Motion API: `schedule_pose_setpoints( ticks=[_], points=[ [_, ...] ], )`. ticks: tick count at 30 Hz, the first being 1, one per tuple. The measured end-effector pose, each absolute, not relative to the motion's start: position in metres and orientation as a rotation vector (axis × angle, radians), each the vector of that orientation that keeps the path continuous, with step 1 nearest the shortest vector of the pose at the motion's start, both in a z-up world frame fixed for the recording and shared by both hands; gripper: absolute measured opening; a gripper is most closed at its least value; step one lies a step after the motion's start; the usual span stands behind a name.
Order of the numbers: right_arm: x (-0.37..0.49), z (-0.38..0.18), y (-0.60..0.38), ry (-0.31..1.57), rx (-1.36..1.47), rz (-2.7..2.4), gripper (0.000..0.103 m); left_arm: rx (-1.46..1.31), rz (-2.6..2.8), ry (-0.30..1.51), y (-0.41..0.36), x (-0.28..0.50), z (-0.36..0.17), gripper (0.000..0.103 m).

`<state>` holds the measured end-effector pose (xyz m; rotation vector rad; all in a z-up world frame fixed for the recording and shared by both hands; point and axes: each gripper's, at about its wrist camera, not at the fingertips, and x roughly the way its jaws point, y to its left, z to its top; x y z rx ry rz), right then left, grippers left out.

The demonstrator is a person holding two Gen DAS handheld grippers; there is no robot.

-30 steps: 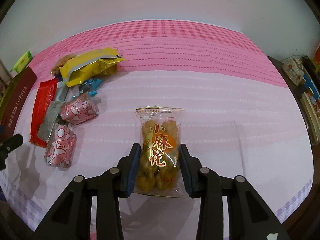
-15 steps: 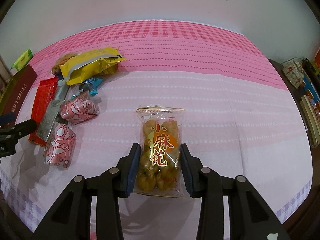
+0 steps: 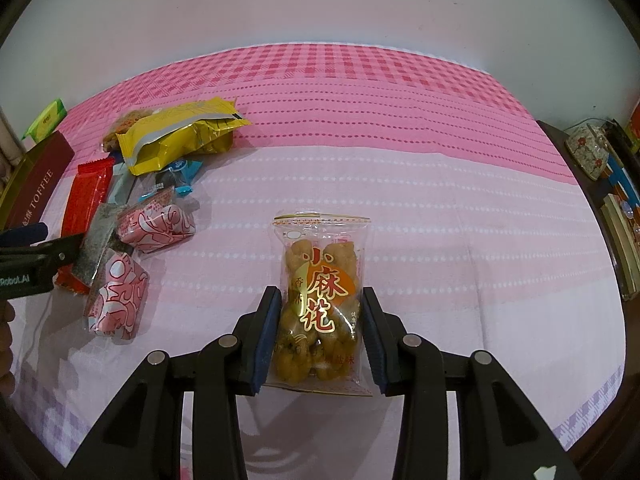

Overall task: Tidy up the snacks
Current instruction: 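Grasp the red wrapped bar with the left gripper while the right gripper holds the dough-snack bag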

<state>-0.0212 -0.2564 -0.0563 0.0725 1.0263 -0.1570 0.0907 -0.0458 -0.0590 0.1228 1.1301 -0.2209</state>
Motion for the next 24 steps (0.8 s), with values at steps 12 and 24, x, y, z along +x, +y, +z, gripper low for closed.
schedule_pose_setpoints(
  ticks=[12,24],
  points=[
    [-0.021,-0.055,-0.257,1.026,0.074,-0.158,0.038,0.051,-0.285,1.154,-0.037,0.088,-0.058,0.070],
    [-0.021,-0.056,-0.257,1.026,0.074,-0.157,0.038,0.060,-0.294,1.159,-0.031,0.082,-0.053,0.048]
  ],
)
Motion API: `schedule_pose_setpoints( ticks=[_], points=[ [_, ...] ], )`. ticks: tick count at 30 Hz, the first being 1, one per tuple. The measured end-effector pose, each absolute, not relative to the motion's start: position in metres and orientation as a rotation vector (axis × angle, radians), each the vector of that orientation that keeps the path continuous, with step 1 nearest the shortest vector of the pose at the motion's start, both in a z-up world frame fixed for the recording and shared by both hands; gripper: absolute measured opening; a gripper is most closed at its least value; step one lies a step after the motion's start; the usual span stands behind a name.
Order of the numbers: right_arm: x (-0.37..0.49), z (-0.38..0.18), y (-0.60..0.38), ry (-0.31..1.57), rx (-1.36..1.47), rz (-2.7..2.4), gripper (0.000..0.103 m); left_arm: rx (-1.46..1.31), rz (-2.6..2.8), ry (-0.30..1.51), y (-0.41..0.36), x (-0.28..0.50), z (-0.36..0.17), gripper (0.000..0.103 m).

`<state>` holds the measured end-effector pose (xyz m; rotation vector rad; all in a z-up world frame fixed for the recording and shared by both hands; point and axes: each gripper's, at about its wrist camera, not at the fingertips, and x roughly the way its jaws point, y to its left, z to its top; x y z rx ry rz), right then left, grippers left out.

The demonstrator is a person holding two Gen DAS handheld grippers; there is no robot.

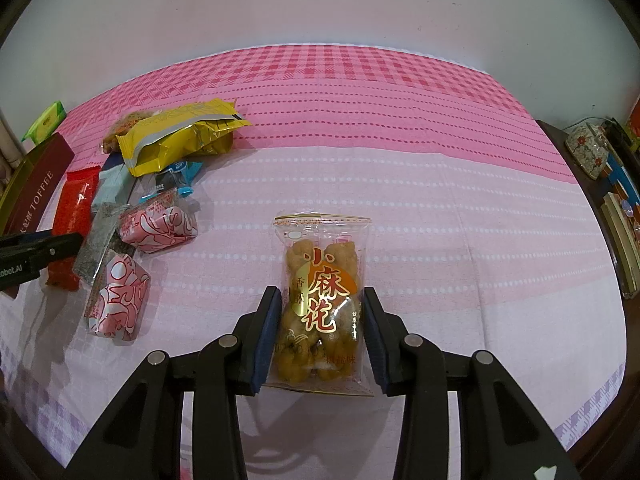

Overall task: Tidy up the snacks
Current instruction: 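Grasp the red wrapped bar with the left gripper while the right gripper holds the dough-snack bag, then carry the red bar over the toffee tin and lower it inside with the left gripper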

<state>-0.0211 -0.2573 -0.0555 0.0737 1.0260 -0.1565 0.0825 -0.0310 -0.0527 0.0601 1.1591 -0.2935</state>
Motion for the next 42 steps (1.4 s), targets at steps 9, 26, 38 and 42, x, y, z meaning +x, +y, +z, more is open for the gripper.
schedule_pose_setpoints(
  ticks=[9,26,38,42],
  points=[
    [-0.021,-0.056,-0.257,1.026,0.073,-0.155,0.038,0.100,-0.226,1.136,-0.039,0.087,-0.051,0.070],
    [-0.021,-0.055,-0.257,1.026,0.076,-0.155,0.039,0.116,-0.234,1.123,-0.032,0.088,-0.057,0.052],
    [-0.021,-0.055,-0.257,1.026,0.075,-0.153,0.039,0.110,-0.266,1.115,-0.021,0.081,-0.051,0.047],
    [-0.021,-0.055,-0.257,1.026,0.074,-0.153,0.039,0.116,-0.276,1.104,-0.020,0.078,-0.044,0.047]
  ],
)
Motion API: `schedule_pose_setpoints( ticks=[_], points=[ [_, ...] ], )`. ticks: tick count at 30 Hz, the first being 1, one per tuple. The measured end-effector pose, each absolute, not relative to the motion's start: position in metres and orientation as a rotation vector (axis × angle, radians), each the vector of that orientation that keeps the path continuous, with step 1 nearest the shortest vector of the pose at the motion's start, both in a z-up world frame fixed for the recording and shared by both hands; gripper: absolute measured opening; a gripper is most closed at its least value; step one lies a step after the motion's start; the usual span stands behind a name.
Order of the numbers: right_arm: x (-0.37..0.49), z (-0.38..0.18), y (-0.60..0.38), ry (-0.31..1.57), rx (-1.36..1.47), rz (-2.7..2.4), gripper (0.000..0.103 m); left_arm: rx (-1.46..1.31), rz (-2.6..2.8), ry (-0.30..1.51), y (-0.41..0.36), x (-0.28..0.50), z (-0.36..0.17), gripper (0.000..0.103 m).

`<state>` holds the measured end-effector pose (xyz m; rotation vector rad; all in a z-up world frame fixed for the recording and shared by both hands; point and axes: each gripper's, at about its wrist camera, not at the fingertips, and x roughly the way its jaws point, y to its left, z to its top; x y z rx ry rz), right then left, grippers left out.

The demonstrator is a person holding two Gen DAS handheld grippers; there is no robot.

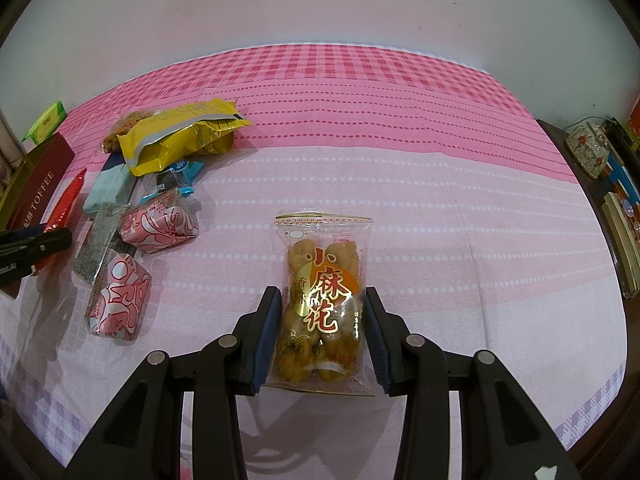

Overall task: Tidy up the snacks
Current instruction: 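Carry the red bar over the toffee tin and lower it inside with the left gripper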

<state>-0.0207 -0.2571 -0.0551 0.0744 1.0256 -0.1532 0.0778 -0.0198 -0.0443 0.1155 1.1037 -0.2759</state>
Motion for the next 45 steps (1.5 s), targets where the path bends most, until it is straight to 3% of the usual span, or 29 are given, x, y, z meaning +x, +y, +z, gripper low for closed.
schedule_pose_setpoints(
  ticks=[22,45],
  points=[
    [-0.021,-0.055,-0.258,1.025,0.074,-0.155,0.039,0.112,-0.173,0.993,0.053,0.069,0.027,0.047],
    [-0.022,-0.056,-0.257,1.024,0.086,-0.184,0.038,0.112,0.023,1.100,0.164,0.076,-0.025,0.047]
  ],
)
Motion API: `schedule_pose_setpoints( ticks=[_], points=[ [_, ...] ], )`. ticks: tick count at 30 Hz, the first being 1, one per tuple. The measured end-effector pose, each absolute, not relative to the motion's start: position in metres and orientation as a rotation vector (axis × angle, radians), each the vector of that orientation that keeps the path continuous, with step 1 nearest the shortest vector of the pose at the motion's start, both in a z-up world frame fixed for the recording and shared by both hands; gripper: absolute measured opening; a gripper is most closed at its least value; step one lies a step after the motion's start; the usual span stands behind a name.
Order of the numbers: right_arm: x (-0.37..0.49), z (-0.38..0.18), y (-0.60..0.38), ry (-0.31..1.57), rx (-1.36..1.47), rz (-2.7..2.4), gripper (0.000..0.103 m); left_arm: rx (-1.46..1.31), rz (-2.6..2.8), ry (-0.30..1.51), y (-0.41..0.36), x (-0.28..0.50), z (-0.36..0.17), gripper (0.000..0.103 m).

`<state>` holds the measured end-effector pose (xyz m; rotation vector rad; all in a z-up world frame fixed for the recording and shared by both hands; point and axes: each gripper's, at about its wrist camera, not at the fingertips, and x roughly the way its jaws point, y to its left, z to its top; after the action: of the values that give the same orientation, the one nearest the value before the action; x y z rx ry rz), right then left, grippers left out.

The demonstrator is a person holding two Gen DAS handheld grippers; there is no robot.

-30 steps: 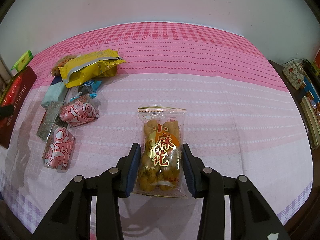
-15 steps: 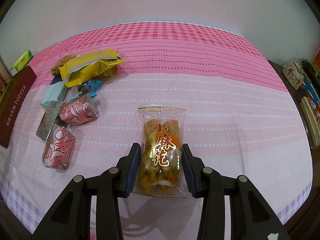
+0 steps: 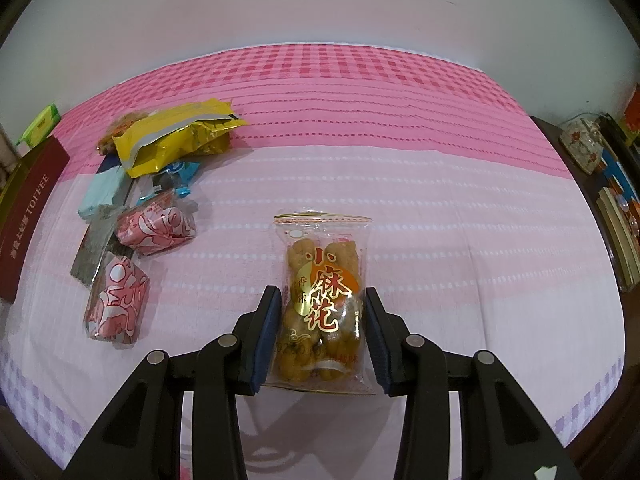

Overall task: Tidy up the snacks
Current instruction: 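Carry the red bar over the toffee tin and lower it inside with the left gripper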

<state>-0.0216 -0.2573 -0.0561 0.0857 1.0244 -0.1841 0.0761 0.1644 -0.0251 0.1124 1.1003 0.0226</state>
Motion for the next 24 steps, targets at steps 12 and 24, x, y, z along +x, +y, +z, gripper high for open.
schedule_pose_setpoints(
  ticks=[12,24],
  points=[
    [-0.023,-0.056,-0.253,1.020,0.134,-0.268,0.037,0.128,0.025,1.109,0.168,0.079,-0.035,0.047],
    [-0.021,-0.056,-0.251,1.023,0.161,-0.332,0.037,0.107,0.002,1.127,0.171,0.085,-0.044,0.047]
  ],
)
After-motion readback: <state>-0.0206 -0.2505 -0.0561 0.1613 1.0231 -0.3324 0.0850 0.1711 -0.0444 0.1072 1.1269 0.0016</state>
